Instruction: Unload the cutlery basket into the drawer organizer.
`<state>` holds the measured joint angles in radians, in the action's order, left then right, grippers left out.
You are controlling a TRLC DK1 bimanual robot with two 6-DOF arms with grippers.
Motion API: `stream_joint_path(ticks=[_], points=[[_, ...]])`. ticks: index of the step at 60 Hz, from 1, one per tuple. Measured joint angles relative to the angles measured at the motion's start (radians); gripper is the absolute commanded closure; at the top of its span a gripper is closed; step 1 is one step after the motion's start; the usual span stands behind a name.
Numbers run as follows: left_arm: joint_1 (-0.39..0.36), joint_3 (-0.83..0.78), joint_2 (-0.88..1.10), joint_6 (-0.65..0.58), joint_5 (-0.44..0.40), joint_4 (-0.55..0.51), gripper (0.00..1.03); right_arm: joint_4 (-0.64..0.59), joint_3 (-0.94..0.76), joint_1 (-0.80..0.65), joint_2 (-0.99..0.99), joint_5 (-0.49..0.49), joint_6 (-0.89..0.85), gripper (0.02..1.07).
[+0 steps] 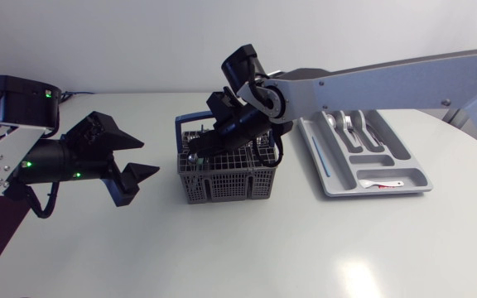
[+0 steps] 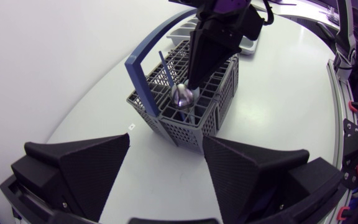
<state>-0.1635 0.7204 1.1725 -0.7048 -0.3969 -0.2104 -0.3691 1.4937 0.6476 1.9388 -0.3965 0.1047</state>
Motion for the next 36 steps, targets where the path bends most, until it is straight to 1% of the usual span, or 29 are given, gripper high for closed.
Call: stream_joint_path(ticks=[9, 36], points=[[0.0, -0.002, 0.0, 0.0, -0.001, 0.002, 0.05, 0.003, 0.0, 0.002, 0.0, 0.0, 0.0, 0.97], [0.0, -0.019, 0.003, 0.0, -0.011, 0.007, 0.05, 0.005, -0.017, 0.006, -0.031, -0.017, 0.0, 0.97]])
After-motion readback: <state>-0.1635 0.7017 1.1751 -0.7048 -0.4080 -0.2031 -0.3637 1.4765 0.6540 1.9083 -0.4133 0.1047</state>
